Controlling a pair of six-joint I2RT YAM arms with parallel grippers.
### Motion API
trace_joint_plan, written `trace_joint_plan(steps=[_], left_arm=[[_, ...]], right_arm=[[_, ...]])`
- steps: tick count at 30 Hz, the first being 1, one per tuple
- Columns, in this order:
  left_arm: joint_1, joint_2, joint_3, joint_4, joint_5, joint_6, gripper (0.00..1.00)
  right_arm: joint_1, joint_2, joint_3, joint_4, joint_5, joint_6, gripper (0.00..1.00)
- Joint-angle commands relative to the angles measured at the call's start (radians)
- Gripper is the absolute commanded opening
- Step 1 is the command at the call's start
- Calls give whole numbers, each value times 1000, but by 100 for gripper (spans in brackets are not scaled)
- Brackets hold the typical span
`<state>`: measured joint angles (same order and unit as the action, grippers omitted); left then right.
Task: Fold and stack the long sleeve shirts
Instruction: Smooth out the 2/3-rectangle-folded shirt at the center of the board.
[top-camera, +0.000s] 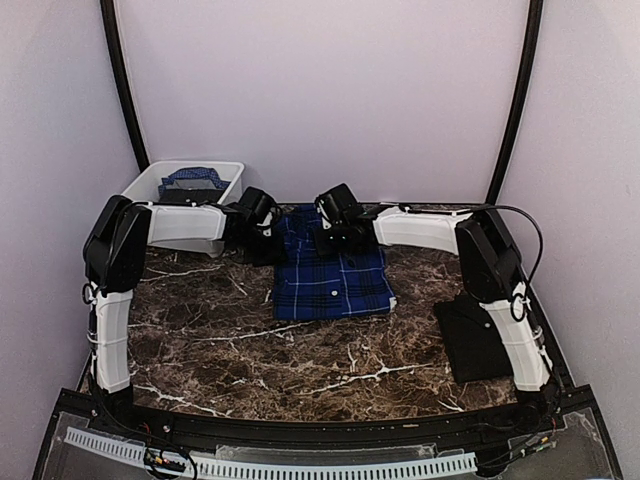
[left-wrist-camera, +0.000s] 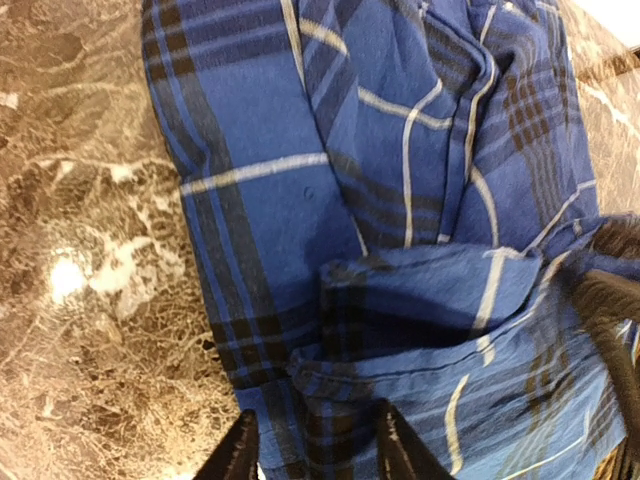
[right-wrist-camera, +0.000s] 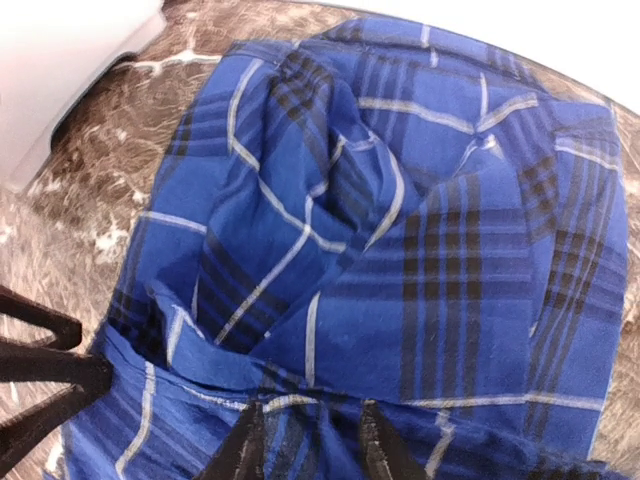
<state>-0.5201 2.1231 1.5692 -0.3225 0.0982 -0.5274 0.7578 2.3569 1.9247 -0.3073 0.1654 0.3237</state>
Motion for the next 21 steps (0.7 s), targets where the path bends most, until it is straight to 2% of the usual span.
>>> trace_joint_plan(steps=[1,4,6,15,21], left_arm=[[-1,-69,-34,44,30,-21,42],[3,-69,-34,61,31,-31,46],[8,-69,-34,72,44,-37,47],[22,-47,-33,121,98,-48,47],[22,-33,-25,124,102,-50,48]], right_arm=[[-16,-52,38,-38,-32,-16,40],[-47,-132,-14,-50,-42,-5,51],[-76,-187,-78,-44,-63,8,54],[-236,-369,-442,49,-216,67,58],[-291,-323,-490,106,-396,75,61]])
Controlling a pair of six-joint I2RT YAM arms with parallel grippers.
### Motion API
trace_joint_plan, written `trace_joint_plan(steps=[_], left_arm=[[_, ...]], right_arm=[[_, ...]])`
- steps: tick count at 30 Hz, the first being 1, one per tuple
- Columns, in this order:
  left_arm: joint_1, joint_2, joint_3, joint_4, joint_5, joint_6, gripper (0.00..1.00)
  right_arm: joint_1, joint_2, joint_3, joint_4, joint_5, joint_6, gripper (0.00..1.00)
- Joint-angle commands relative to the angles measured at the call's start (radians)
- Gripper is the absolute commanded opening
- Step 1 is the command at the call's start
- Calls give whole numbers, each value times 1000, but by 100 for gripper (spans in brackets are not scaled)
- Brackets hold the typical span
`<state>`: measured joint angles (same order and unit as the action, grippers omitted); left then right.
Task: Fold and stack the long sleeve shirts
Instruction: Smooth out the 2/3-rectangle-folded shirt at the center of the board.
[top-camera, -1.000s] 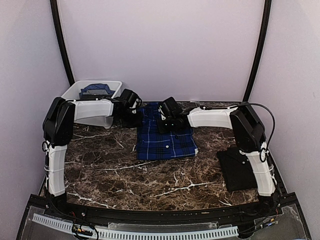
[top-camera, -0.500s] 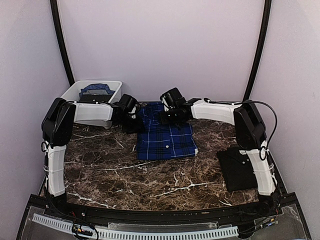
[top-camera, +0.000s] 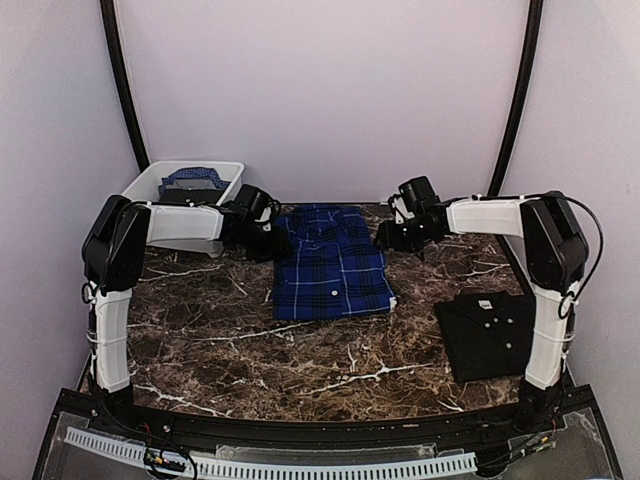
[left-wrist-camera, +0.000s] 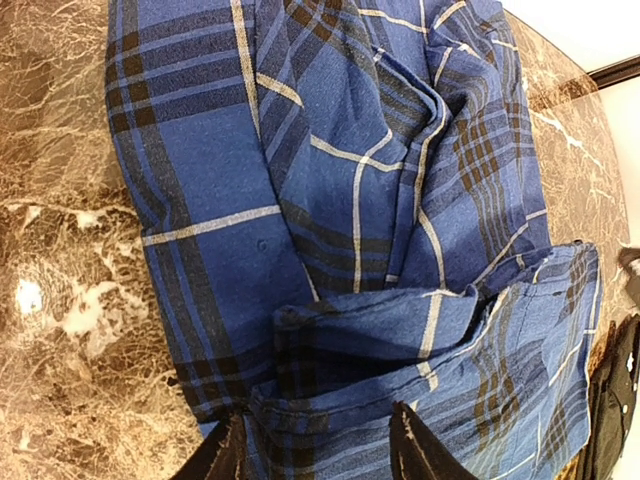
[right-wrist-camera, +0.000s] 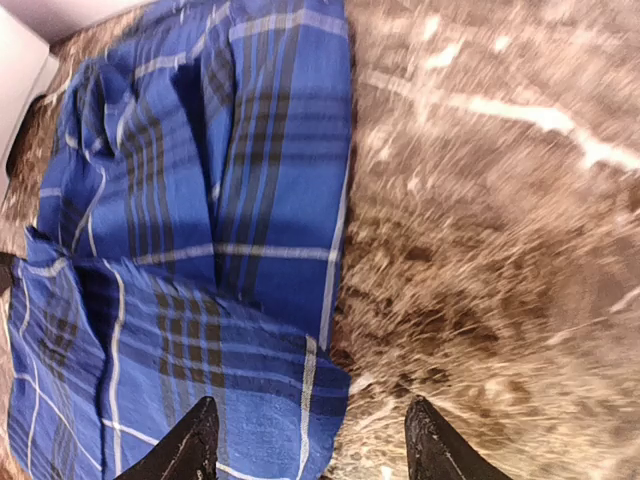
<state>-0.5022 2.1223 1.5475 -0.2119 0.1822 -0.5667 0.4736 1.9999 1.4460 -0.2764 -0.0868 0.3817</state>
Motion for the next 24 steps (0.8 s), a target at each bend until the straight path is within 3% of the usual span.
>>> trace_joint_plan(steps=[1,15,20,24], left_arm=[[4,-30,-2,14,21,-12,48],[4,-15,-3,21,42,-27,42],[2,-13,0,21,45,-32,32],[1,-18,7,8,45,-33,13]], right_arm=[[-9,48,-7,80,-160,20,60],[-10,150,86,83,-188,41,41],[-1,139,86,84,-170,37,36],[12,138,93,85,-154,18,27]])
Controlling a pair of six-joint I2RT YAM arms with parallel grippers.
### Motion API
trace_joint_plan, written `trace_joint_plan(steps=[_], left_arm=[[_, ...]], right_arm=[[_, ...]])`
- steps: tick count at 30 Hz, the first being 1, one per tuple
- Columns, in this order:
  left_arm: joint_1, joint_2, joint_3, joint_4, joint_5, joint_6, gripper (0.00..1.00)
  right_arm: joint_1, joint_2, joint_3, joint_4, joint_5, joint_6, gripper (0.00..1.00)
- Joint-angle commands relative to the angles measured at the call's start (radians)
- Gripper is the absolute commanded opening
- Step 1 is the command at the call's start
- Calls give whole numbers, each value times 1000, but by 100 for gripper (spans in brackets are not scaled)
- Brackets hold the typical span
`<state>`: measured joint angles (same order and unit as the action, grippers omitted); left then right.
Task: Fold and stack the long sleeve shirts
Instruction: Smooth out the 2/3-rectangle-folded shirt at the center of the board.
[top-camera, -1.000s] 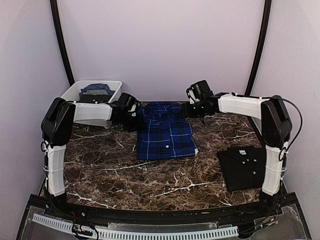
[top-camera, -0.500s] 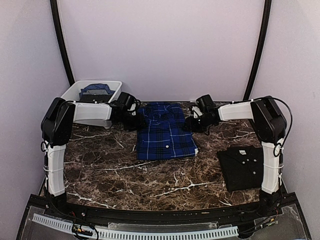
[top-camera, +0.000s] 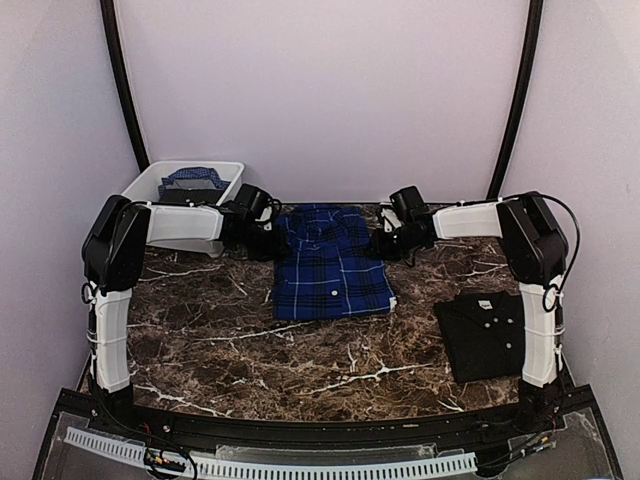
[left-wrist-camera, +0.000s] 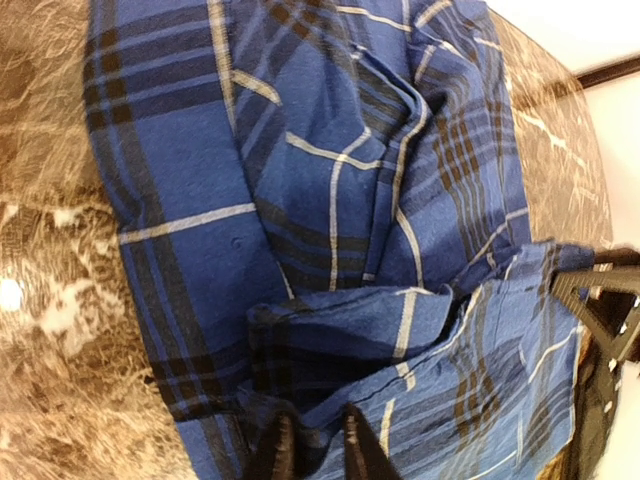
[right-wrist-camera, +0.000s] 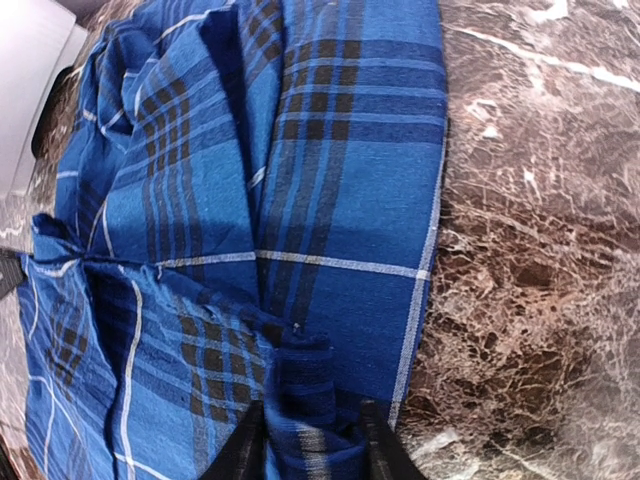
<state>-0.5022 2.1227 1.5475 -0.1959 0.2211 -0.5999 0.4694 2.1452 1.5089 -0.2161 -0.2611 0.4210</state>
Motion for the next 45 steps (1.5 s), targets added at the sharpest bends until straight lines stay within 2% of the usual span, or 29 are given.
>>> trace_joint_plan(steps=[1,3,7,17,21,24,26,28,29,31,33,36,39,43,45], left_arm=[[0,-20,8,-11,0,0,8],[-2,-30,6,-14,-8,0,2],[-9,-79,-18,3,-37,1,0],[-14,-223,-159,71,-162,-22,0],[-12,-203,-140,69,-161,-19,0],[-10,-154,-110,51,-154,-3,0],[-1,-102,-84,36,-148,-5,4],[6,-81,-57,17,-161,-6,13],[10,-77,-50,6,-170,2,26],[21,-73,-21,-19,-177,23,44],[25,-76,20,-59,-194,54,51],[25,-109,63,-116,-226,77,59],[19,-161,58,-143,-266,82,58],[-32,-194,33,-159,-235,75,46],[-53,-200,12,-159,-190,51,37]], right_arm=[[20,-5,33,24,27,-25,23],[28,-6,39,17,43,-36,16],[45,-31,32,27,83,-55,3],[68,-105,-44,166,125,-72,0],[69,-57,13,137,130,-78,0],[68,-17,46,116,132,-80,8],[67,15,76,78,160,-87,23],[61,36,117,30,198,-97,35],[57,43,134,4,219,-101,40],[47,45,165,-52,252,-110,49],[43,28,186,-84,312,-116,55],[46,-6,216,-141,407,-115,58],[46,-39,234,-191,470,-115,59],[87,-92,209,-170,429,-131,57],[119,-84,216,-176,383,-134,53]])
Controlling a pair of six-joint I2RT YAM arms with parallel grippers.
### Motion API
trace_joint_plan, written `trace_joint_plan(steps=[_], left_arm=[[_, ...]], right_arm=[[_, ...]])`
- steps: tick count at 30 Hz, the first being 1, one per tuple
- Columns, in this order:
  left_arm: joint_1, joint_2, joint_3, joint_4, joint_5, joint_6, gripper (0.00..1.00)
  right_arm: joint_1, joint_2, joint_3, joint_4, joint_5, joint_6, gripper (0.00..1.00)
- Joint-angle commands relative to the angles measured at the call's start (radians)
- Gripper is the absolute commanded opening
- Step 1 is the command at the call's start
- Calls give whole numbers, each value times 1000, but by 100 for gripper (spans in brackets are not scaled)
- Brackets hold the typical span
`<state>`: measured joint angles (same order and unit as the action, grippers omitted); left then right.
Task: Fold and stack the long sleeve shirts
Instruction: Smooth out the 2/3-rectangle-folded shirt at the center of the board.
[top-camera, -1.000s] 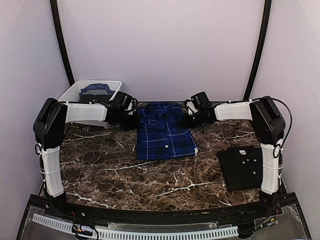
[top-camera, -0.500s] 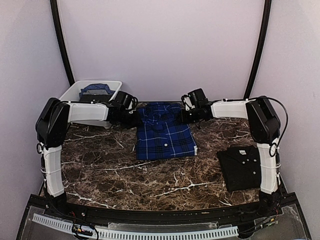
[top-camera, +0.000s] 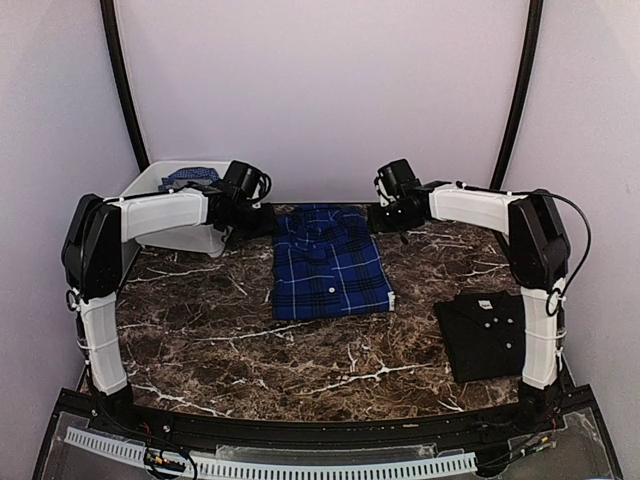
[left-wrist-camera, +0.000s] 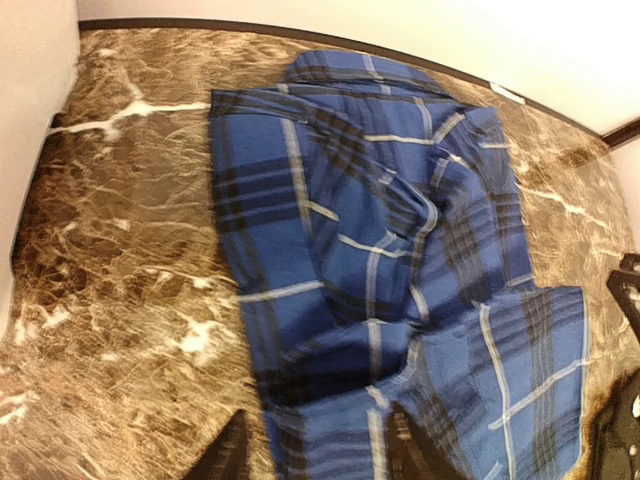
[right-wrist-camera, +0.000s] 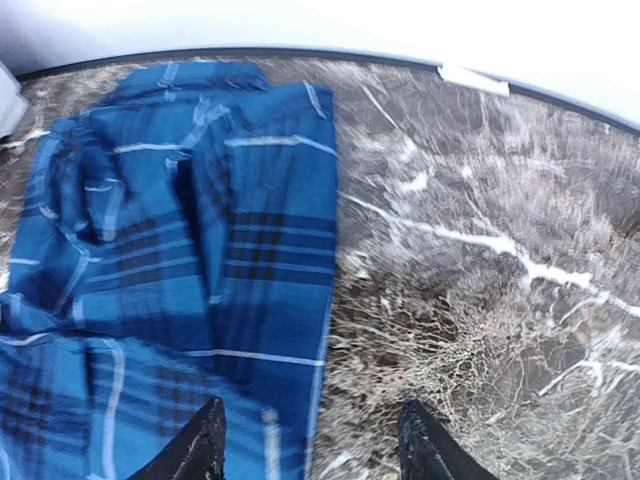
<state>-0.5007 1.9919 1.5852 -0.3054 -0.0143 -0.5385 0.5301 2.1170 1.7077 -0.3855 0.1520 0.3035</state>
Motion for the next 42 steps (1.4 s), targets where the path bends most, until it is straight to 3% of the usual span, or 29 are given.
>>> trace_joint_plan(steps=[1,5,8,15,19,24,30,35,42], left_arm=[[-61,-70,-43,-41,78,-33,30],[-87,-65,-112,68,180,-82,20],[-90,-14,-114,135,220,-90,20],[-70,163,-16,130,207,-102,19],[-48,239,48,95,200,-99,20],[-45,249,87,39,171,-83,26],[-54,130,76,-8,134,-53,34],[-87,28,4,11,123,-56,37],[-134,-31,-132,26,142,-105,33]], right_arm=[[75,-47,23,-9,-44,-19,52],[115,12,42,2,-91,-32,44],[116,80,87,-10,-110,-40,43],[94,251,237,-53,-126,-64,47],[81,319,307,-87,-135,-59,54],[80,283,310,-88,-129,-64,63],[80,166,300,-121,-76,-62,64],[79,57,175,-80,-53,-44,58],[58,86,93,-46,-87,-25,39]])
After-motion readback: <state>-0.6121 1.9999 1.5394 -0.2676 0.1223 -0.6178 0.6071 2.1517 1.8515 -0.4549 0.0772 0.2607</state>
